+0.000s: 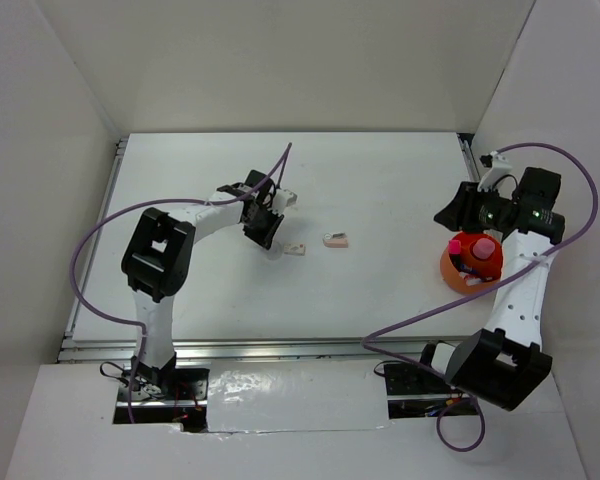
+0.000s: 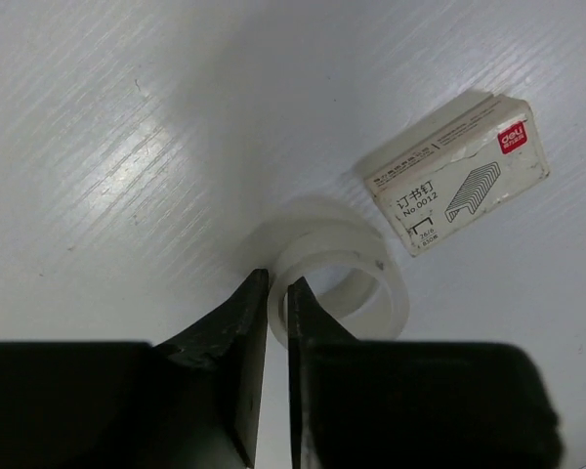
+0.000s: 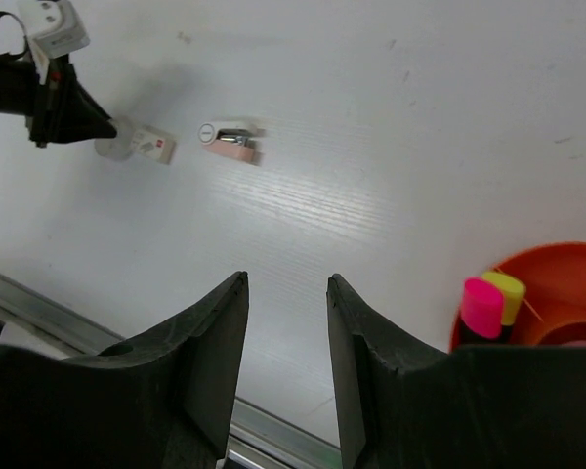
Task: Sort the stationery into containers
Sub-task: Pick up the stationery from the center of the board, then place the stationery in the storage box, then pick up the stationery from the center of the board.
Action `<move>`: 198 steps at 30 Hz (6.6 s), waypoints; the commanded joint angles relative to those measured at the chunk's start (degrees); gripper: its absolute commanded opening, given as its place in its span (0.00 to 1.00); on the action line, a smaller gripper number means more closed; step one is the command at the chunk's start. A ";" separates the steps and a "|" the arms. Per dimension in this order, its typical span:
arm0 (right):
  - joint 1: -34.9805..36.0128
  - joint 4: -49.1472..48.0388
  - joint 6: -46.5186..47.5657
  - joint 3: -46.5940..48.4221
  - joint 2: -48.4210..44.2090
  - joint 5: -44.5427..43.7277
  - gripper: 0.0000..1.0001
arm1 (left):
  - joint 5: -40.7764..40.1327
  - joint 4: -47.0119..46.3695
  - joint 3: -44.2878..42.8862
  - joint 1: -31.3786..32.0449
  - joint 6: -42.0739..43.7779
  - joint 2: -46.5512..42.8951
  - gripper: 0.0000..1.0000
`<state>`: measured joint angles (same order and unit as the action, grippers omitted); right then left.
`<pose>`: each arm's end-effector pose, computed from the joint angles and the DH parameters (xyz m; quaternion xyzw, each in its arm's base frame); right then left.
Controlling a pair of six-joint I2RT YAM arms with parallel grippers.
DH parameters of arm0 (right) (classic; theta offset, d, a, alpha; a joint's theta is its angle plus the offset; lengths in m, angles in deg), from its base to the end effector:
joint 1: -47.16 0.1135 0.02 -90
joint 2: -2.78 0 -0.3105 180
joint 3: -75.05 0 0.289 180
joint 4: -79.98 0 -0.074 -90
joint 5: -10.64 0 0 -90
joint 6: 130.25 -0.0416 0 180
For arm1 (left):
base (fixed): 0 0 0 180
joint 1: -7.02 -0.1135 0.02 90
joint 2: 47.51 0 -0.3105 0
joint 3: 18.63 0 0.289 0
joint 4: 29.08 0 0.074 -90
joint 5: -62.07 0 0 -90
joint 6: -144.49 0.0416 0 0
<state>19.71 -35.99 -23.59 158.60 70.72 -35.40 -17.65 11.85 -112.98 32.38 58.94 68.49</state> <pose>0.2358 -0.0899 0.4013 -0.0508 0.8756 0.2007 0.4364 0.4284 -0.2113 0.1839 0.2694 0.9296 -0.1284 0.2163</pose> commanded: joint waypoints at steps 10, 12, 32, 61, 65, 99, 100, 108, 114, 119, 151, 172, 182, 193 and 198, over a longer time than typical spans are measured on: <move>17.40 -10.92 -13.40 -2.93 -0.36 2.08 0.46 | 4.74 -10.20 5.46 0.30 -8.22 -14.12 0.02; 19.78 -13.02 -15.69 -2.93 0.96 4.97 0.48 | 5.53 -11.80 5.81 0.56 -10.23 -18.94 0.00; 42.56 -29.99 -41.01 3.84 14.23 4.90 0.82 | -22.77 -7.94 -1.21 14.98 -29.23 -25.66 0.00; 46.51 -31.75 -42.95 7.71 22.14 3.49 0.62 | -16.88 -6.71 -4.82 15.15 -31.25 -24.60 0.00; 46.51 -32.19 -42.68 7.88 22.59 4.28 0.48 | -15.65 -6.98 -4.82 15.15 -31.08 -24.60 0.02; 0.47 17.02 1.52 17.02 1.67 -26.11 0.00 | 15.12 -3.64 -6.22 1.09 -14.47 -26.27 0.99; -0.85 17.55 4.40 16.85 1.23 -27.69 0.00 | 15.38 -3.20 -6.75 1.18 -14.12 -26.01 0.99; -16.75 23.97 23.82 20.01 6.84 -24.72 0.00 | 25.11 0.14 -8.43 1.09 -9.82 -23.11 0.99; -18.26 22.74 31.13 21.32 11.41 -27.61 0.00 | 30.93 -0.38 -6.84 -0.58 -7.62 -23.19 0.99; -18.44 21.08 32.64 22.47 16.07 -29.37 0.02 | 30.59 -0.04 -7.01 -1.63 -6.73 -22.49 0.99; -8.51 17.47 31.15 24.94 30.67 -34.12 0.13 | 29.70 -0.21 -7.37 -1.72 -7.44 -20.91 0.99; -5.08 19.31 29.83 24.93 32.96 -37.37 0.52 | 25.93 -1.09 -8.33 -1.72 -7.70 -20.47 0.99; -0.51 26.60 25.53 36.08 28.74 -30.79 0.50 | 13.20 0.49 -7.81 3.45 0.74 -18.80 0.98; 8.54 30.12 16.74 38.03 21.97 -16.28 0.49 | 6.07 0.94 -6.14 7.77 12.95 -5.71 0.79; 10.39 29.69 15.15 36.19 21.53 -16.37 0.49 | 7.03 1.64 -6.84 6.28 19.10 -1.76 0.77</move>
<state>29.64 -12.60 -6.06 195.45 93.45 -53.69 -10.87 13.51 -118.84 39.51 71.84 66.57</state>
